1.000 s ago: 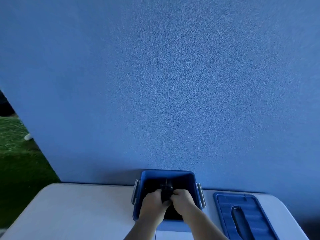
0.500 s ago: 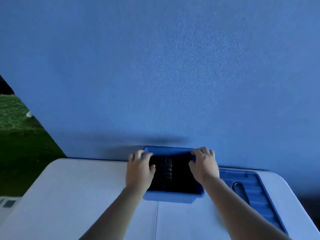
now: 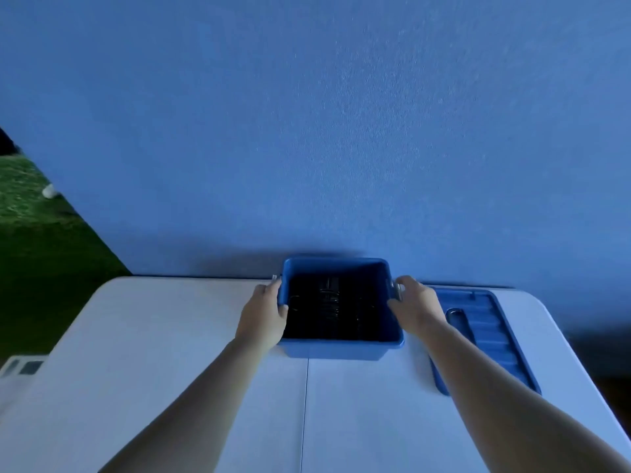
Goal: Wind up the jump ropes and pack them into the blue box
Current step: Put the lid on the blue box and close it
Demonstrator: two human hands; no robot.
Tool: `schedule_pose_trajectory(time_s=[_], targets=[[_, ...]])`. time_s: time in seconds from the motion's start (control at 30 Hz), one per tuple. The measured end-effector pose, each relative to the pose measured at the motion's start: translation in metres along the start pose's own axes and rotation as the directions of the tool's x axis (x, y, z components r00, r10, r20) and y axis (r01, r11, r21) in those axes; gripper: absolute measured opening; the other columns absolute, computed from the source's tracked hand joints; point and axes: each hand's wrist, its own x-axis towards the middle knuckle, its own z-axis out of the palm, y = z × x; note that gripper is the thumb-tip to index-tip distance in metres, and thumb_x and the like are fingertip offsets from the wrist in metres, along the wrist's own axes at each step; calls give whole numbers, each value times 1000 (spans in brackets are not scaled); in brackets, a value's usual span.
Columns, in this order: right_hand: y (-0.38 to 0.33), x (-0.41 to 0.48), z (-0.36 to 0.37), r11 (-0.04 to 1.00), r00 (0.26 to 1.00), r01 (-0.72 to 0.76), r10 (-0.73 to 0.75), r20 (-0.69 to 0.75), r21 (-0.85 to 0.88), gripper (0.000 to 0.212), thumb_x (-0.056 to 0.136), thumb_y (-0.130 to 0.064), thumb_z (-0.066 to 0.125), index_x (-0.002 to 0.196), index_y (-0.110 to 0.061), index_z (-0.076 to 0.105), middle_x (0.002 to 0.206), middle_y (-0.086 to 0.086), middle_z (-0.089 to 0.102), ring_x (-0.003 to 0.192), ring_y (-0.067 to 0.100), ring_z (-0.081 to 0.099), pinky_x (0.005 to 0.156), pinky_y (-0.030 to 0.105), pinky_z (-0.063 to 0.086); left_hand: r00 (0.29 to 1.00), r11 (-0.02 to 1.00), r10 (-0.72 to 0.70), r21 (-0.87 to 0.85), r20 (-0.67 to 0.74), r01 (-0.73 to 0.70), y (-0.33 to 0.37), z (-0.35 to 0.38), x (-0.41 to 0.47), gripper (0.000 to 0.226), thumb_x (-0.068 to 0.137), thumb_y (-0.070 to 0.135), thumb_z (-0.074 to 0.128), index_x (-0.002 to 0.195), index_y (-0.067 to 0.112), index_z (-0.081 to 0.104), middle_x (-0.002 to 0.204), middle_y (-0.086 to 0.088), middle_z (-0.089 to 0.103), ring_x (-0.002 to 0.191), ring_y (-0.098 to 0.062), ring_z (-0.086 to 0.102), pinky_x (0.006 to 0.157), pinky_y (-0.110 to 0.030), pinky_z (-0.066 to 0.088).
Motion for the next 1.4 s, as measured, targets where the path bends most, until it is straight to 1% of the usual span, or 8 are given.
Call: schedule_pose_trajectory(time_s=[0.27, 0.4, 0.67, 0.9, 1.07, 1.17, 1.27, 1.4], targets=[[50, -75, -7, 987, 1000, -11, 15, -20, 161, 43, 88, -18, 70, 131, -22, 60, 91, -4, 64, 82, 21, 63, 69, 27, 46, 999, 991, 36, -126, 7, -35, -1, 6, -84, 58, 97, 22, 65, 152, 20, 45, 133, -6, 57, 111, -26, 61, 87, -29, 44], [81, -118, -6, 981, 998, -28, 37, -41, 193, 42, 89, -21, 74, 128, -28, 61, 91, -11, 64, 78, 6, 62, 60, 16, 42, 998, 980, 59, -188, -2, -58, -3, 13, -137, 59, 95, 23, 68, 150, 24, 47, 129, 4, 57, 103, -11, 60, 81, -18, 37], [125, -180, -5, 980, 997, -70, 75, -20, 187, 50, 87, -21, 75, 133, -31, 57, 94, -14, 70, 69, 1, 67, 61, 16, 44, 996, 967, 70, -248, 51, -55, -2, 22, -216, 69, 93, 23, 71, 154, 30, 40, 130, 12, 54, 105, 24, 45, 85, 5, 31], [134, -188, -7, 962, 992, -116, 127, -28, 248, 42, 90, -45, 69, 129, -36, 56, 88, -15, 73, 71, 12, 71, 77, 39, 56, 984, 988, 45, -155, 175, -17, 2, 7, -212, 86, 91, 54, 63, 160, 36, 15, 155, 6, 38, 136, -17, 46, 97, -26, 42], [140, -163, -27, 842, 968, -200, 248, -31, 501, 19, 96, -36, 60, 101, -21, 70, 91, 2, 75, 73, 23, 74, 72, 50, 63, 977, 977, 210, 34, 50, -211, 24, -6, -160, 70, 87, 69, 47, 140, 23, 55, 134, 2, 51, 129, -23, 43, 102, -41, 48], [150, -124, -26, 938, 974, -218, 228, -5, 269, 20, 97, -31, 54, 102, -21, 71, 106, 7, 73, 95, 30, 69, 83, 46, 59, 949, 950, 299, 65, 95, -306, 62, 5, -113, 55, 95, 60, 50, 128, 19, 64, 130, 6, 55, 128, -19, 43, 100, -41, 47], [159, -92, -15, 982, 976, -120, 144, 166, -144, 42, 100, -33, 52, 141, -22, 54, 146, 5, 54, 128, 33, 51, 102, 38, 44, 903, 914, 378, 74, 205, -399, 109, 30, -73, 42, 102, 51, 46, 125, 21, 66, 128, 7, 58, 128, -17, 42, 100, -40, 45], [178, -84, -3, 945, 970, 25, 57, 238, -327, 54, 101, -41, 48, 151, -23, 41, 156, -2, 37, 130, 31, 38, 108, 38, 37, 815, 888, 380, 75, 438, -454, 164, 73, -34, 39, 105, 47, 41, 115, 20, 67, 123, 3, 60, 123, -19, 46, 95, -37, 43]])
